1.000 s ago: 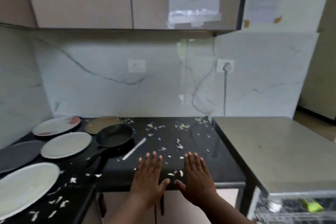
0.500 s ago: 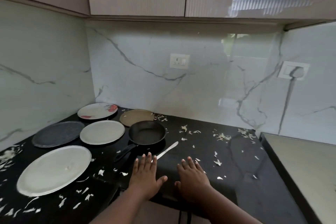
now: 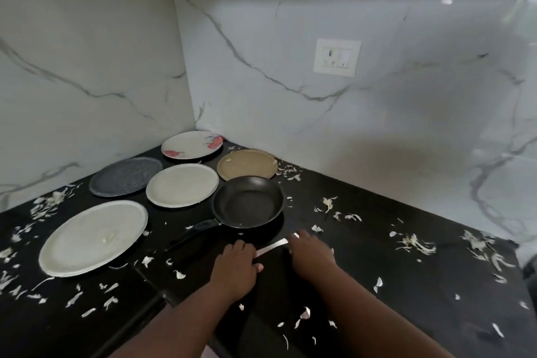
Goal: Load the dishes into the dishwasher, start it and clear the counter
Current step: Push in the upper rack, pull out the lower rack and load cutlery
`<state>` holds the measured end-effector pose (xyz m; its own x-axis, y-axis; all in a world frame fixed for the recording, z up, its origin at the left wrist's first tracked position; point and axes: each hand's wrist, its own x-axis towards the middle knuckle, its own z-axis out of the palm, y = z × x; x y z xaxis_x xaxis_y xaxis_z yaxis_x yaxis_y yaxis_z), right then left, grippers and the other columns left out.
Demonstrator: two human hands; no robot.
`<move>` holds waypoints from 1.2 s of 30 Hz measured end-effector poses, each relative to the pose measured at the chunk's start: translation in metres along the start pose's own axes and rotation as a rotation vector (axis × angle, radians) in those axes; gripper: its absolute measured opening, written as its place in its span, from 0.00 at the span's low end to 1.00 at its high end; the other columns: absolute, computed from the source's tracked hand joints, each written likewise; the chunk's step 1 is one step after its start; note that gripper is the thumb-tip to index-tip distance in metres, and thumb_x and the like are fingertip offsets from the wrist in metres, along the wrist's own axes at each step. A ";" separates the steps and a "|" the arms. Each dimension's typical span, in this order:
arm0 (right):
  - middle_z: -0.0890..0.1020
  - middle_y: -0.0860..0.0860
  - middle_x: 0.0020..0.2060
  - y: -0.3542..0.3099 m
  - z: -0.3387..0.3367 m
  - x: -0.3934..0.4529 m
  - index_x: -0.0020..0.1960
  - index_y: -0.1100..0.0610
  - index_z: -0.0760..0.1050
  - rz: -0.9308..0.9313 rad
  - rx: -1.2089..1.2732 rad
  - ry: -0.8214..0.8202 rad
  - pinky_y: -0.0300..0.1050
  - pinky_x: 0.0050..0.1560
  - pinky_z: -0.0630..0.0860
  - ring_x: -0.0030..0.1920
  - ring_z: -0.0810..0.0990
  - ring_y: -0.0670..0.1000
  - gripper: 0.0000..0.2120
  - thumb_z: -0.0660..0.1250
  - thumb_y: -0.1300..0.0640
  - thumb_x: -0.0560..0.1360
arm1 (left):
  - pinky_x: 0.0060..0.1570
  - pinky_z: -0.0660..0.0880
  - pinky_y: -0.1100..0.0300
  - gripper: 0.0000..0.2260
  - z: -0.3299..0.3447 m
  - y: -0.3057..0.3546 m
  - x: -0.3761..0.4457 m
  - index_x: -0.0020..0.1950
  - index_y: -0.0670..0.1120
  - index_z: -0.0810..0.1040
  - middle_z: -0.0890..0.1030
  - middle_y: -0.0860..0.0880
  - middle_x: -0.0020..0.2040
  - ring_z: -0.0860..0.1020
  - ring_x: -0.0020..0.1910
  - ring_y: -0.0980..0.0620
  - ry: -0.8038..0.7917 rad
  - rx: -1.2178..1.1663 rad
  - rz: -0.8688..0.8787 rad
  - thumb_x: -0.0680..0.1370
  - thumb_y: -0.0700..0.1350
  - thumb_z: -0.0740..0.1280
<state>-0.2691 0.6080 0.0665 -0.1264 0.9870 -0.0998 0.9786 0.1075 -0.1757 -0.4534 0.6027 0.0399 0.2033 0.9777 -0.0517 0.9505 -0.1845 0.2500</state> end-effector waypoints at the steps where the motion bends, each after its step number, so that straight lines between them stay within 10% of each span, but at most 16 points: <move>1: 0.67 0.53 0.69 0.005 -0.002 0.007 0.68 0.50 0.67 -0.003 0.021 -0.004 0.55 0.60 0.73 0.67 0.70 0.57 0.17 0.56 0.55 0.80 | 0.59 0.69 0.54 0.11 -0.002 0.003 0.004 0.59 0.52 0.75 0.71 0.51 0.61 0.70 0.62 0.49 -0.023 -0.063 -0.041 0.79 0.53 0.64; 18: 0.66 0.57 0.66 0.015 -0.033 0.070 0.68 0.48 0.68 -0.146 -0.277 -0.329 0.61 0.61 0.72 0.66 0.68 0.62 0.19 0.65 0.51 0.77 | 0.50 0.73 0.58 0.14 -0.006 0.003 0.028 0.56 0.53 0.74 0.76 0.53 0.49 0.77 0.51 0.52 -0.182 -0.322 -0.267 0.73 0.47 0.72; 27: 0.73 0.52 0.59 0.030 -0.004 0.027 0.61 0.47 0.69 -0.070 -0.081 -0.001 0.53 0.56 0.69 0.61 0.74 0.57 0.12 0.62 0.49 0.78 | 0.48 0.68 0.59 0.05 0.004 0.005 0.007 0.54 0.53 0.74 0.71 0.53 0.51 0.73 0.51 0.53 0.007 -0.156 -0.001 0.79 0.48 0.64; 36: 0.78 0.54 0.57 0.001 0.000 -0.049 0.63 0.53 0.68 0.591 0.703 0.359 0.46 0.48 0.70 0.55 0.78 0.56 0.23 0.65 0.39 0.76 | 0.47 0.68 0.56 0.03 -0.002 0.031 -0.029 0.47 0.48 0.69 0.73 0.49 0.52 0.75 0.52 0.47 0.120 -0.299 0.259 0.79 0.46 0.62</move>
<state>-0.2623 0.5600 0.0715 0.5224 0.8493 -0.0762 0.5344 -0.3957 -0.7469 -0.4300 0.5693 0.0511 0.3813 0.9107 0.1587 0.7579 -0.4063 0.5104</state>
